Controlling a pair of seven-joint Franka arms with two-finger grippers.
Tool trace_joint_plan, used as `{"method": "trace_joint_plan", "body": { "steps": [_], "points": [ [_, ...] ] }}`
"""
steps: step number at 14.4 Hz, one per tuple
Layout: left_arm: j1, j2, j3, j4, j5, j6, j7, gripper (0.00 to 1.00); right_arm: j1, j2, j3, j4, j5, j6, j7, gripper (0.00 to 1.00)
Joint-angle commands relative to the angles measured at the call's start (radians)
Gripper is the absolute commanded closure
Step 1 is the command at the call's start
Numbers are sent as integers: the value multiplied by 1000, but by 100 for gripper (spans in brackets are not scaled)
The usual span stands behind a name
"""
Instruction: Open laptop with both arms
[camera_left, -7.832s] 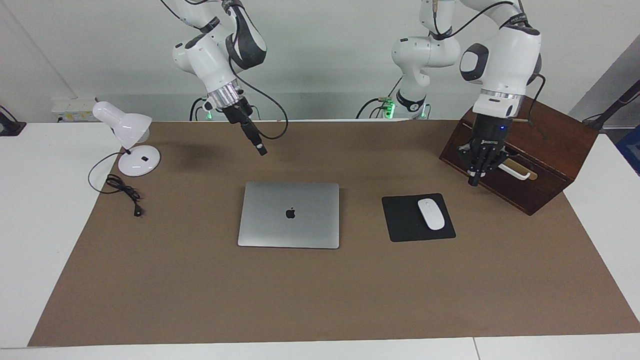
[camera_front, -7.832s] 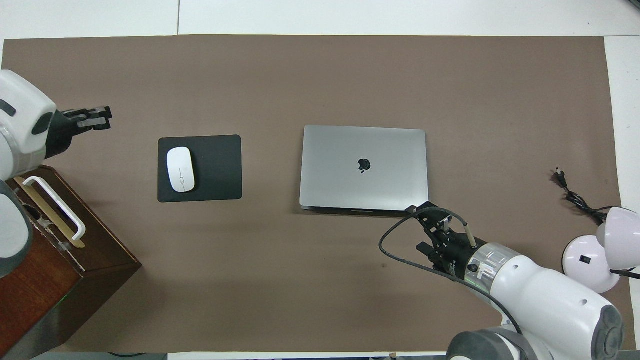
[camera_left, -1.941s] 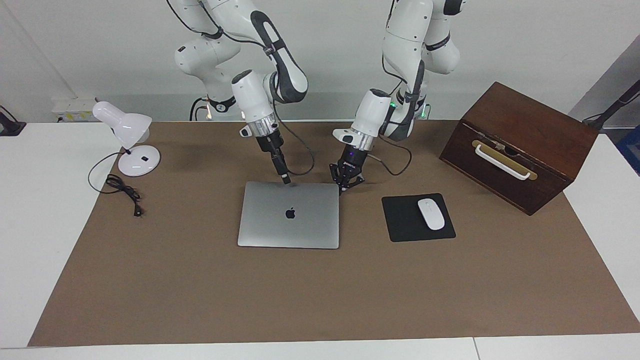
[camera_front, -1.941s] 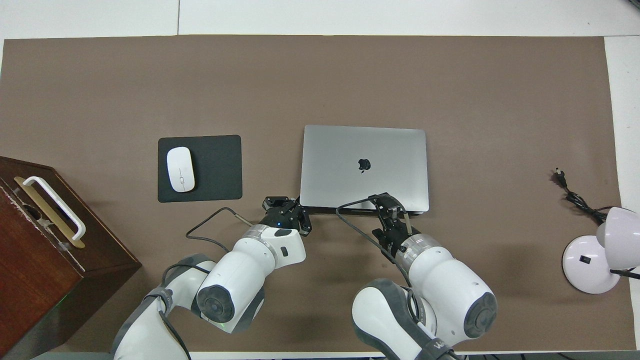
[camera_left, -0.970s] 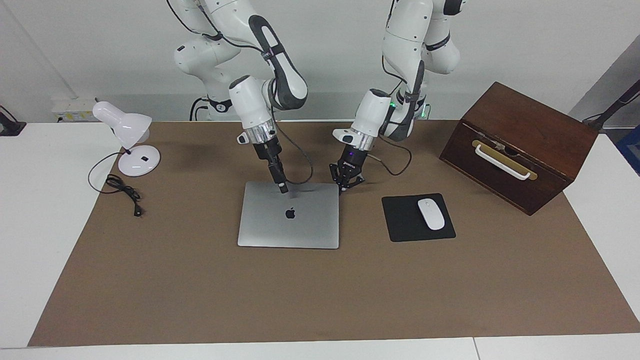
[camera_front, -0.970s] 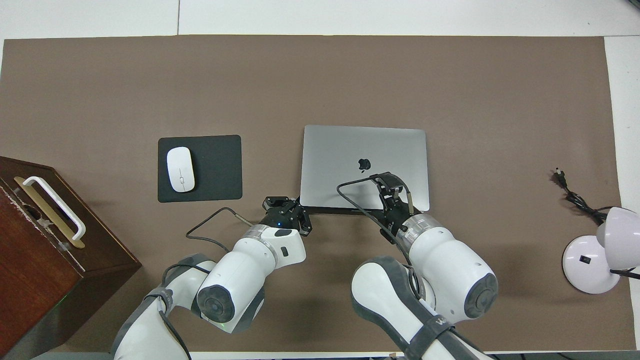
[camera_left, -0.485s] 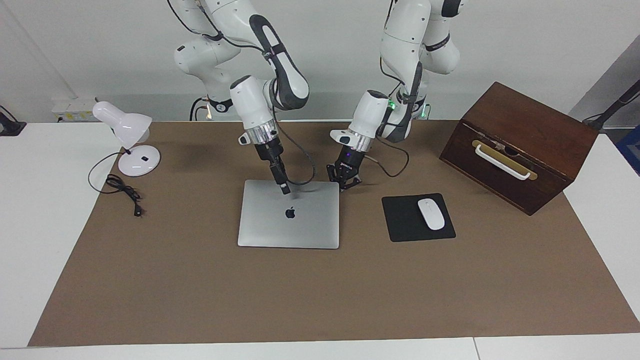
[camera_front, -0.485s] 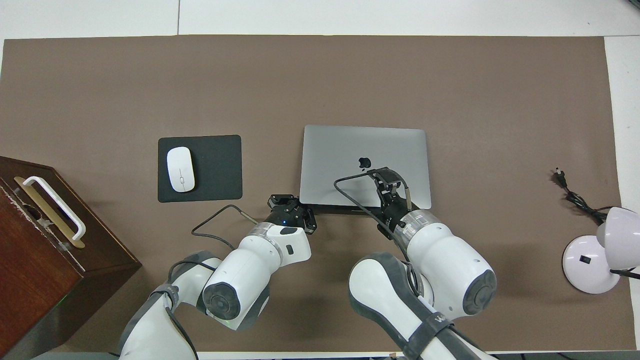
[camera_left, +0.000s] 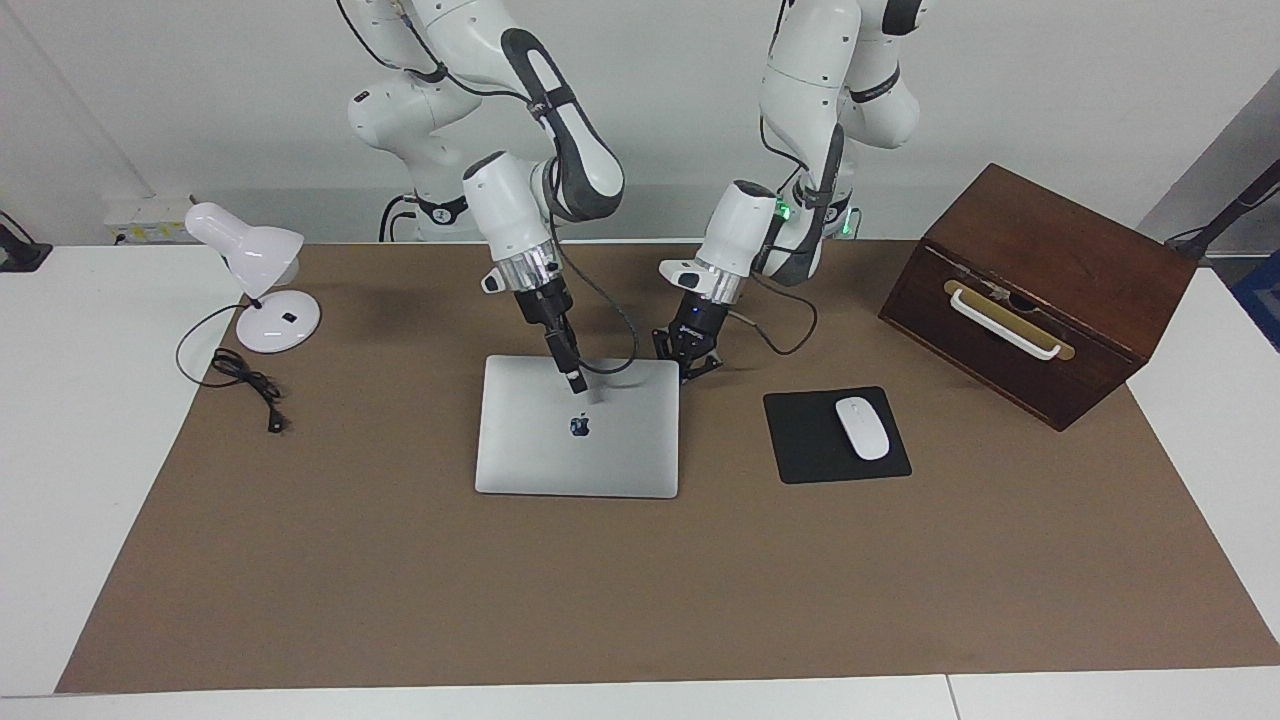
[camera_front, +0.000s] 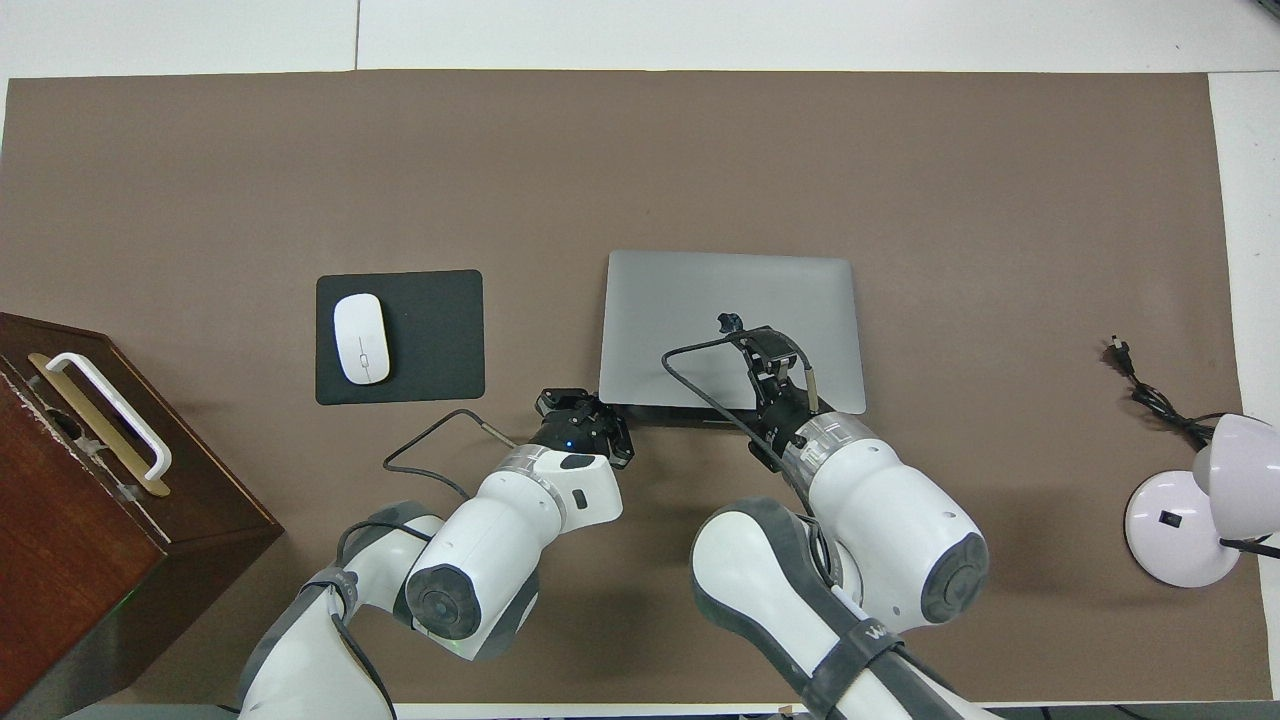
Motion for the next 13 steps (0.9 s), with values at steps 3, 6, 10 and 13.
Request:
{"method": "trace_joint_plan", "body": {
  "steps": [3, 6, 10, 13],
  "points": [
    [-23, 48, 10, 22, -19, 14, 15, 100, -38, 51, 5, 107, 34, 5, -88, 0],
    [-23, 48, 10, 22, -19, 14, 14, 100, -42, 59, 5, 124, 34, 4, -108, 0],
    [-23, 48, 12, 21, -19, 14, 15, 100, -56, 91, 3, 201, 34, 4, -138, 0],
    [-23, 49, 12, 21, -17, 14, 15, 100, -61, 103, 3, 235, 30, 4, -140, 0]
  ]
}}
